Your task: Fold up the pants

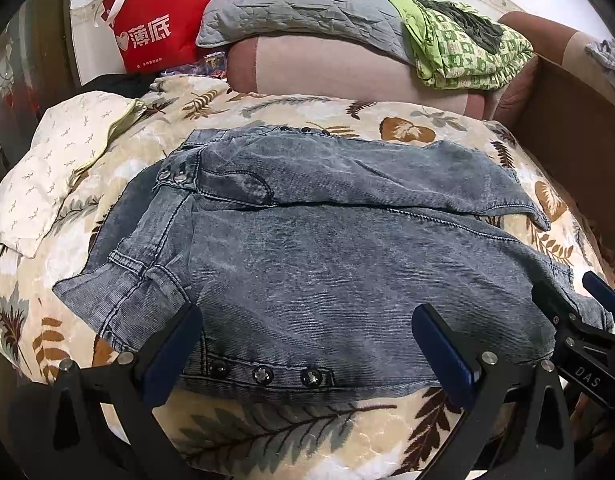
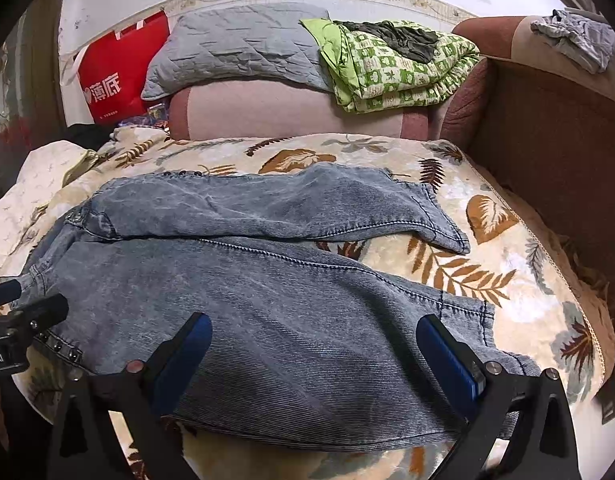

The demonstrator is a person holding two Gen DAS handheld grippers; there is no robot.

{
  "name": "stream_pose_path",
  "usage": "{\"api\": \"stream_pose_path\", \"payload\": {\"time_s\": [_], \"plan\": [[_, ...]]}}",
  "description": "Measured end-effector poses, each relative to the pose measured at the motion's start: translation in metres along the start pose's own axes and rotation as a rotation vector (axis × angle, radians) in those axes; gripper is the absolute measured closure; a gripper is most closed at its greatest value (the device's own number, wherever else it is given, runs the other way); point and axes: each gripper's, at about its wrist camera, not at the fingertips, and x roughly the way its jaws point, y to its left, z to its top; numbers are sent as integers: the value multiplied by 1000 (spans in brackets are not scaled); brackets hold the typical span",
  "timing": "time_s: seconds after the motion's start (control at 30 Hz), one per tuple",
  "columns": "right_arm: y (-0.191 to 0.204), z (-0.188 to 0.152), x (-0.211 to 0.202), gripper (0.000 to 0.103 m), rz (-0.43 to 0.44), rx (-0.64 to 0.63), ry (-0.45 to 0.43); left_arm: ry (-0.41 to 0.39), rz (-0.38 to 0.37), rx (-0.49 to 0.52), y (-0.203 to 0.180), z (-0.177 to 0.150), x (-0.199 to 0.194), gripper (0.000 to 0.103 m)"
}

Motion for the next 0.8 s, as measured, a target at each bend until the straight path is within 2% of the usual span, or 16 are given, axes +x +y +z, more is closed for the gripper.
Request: {"api": "stream_pose_path", "payload": {"time_s": [0.8], "plan": [[1, 0, 1, 0, -3, -4, 6, 11, 2, -15, 2, -2, 1, 0]]}}
